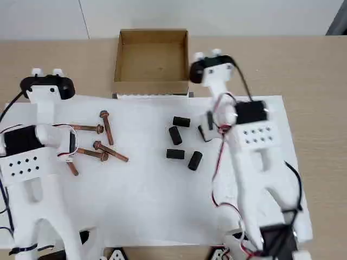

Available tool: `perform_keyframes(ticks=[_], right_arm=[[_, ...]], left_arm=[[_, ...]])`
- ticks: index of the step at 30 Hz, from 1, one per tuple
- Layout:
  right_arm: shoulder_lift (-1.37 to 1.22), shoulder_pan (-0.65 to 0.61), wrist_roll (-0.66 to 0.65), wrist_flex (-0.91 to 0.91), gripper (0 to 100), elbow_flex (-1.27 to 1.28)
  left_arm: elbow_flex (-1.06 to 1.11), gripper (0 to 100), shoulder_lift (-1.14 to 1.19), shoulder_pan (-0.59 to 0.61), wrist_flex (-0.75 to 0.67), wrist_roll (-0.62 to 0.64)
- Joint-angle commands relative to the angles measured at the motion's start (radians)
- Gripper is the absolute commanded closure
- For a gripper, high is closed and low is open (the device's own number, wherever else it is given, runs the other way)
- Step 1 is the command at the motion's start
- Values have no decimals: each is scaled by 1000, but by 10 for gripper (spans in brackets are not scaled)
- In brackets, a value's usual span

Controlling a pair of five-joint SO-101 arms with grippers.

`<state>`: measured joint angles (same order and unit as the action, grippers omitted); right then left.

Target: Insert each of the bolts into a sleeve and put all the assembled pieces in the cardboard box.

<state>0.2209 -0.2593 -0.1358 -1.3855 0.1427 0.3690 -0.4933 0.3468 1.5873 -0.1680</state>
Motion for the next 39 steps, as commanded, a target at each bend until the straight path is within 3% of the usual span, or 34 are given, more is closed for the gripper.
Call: perform_keyframes(ticks=[1, 6, 10, 21, 39], right_arm=[[-87, -24, -14, -13, 994, -100], [-243, -19, -15, -76, 920, -227], [-358, -19, -94, -147, 861, -334], [-598, 2, -189, -180, 858, -500], [-843, 7, -218, -165, 860, -603]], left_arm=[[-39, 992, -3, -2, -20, 2], [-39, 992, -3, -2, -18, 3], [-39, 992, -3, -2, -18, 3], [-39, 992, -2, -2, -18, 3], [-25, 992, -3, -2, -15, 3]])
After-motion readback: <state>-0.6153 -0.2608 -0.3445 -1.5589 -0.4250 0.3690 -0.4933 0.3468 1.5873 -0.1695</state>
